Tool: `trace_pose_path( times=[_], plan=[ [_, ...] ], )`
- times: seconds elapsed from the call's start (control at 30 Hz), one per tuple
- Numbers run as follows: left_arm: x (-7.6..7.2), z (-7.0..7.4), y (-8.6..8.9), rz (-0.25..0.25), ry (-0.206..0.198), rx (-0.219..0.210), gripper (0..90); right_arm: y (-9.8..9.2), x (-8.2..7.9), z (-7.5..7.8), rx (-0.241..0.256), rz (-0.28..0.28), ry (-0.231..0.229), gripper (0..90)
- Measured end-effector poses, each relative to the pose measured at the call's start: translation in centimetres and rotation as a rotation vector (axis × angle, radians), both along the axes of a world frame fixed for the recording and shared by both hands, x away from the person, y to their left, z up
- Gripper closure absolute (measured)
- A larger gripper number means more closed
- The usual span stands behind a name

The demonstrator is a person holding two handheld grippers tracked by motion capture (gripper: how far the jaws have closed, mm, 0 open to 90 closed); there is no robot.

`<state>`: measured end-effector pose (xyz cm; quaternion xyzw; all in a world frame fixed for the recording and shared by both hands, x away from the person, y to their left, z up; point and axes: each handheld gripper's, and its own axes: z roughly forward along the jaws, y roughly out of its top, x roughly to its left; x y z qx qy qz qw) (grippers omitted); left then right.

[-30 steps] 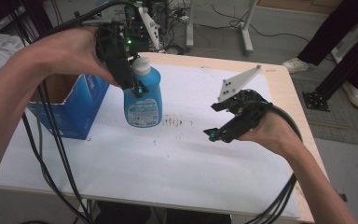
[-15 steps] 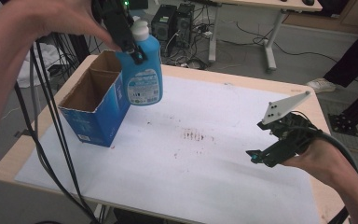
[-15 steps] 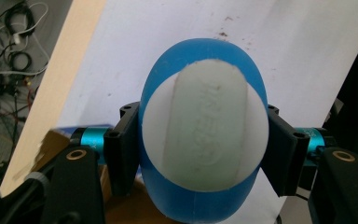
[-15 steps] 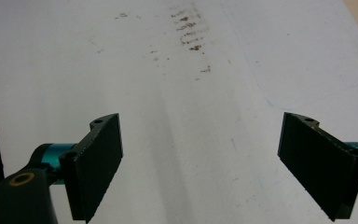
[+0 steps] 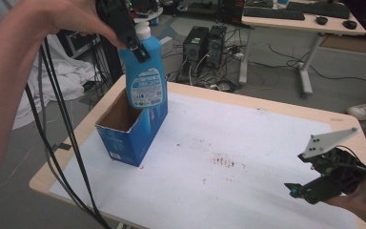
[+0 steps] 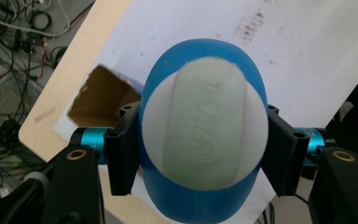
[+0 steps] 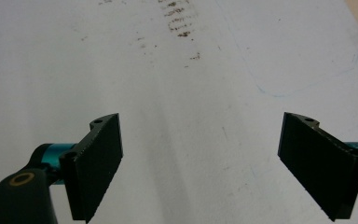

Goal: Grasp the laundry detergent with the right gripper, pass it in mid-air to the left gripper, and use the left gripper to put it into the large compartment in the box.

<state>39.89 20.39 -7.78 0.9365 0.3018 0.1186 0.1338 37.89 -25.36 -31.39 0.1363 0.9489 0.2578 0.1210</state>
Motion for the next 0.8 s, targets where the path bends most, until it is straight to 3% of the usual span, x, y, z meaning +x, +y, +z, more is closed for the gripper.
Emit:
trace_pose_path(
  times=[0.13, 0.47, 0.8],
  plan=[
    [-0.3, -0.3, 1.2, 0.033, -0.001, 0.035, 38.2, 0.0, 0.1, -0.1, -0.004, -0.001, -0.002, 13.3],
    [-0.4, -1.7, 3.4, 0.093, 0.007, 0.062, 38.2, 0.5, 0.2, -0.3, -0.008, 0.008, -0.011, 13.3],
    [0.1, -4.4, 3.7, 0.079, 0.011, 0.066, 38.2, 0.5, -0.2, -0.9, -0.019, 0.002, -0.014, 13.3]
  ],
)
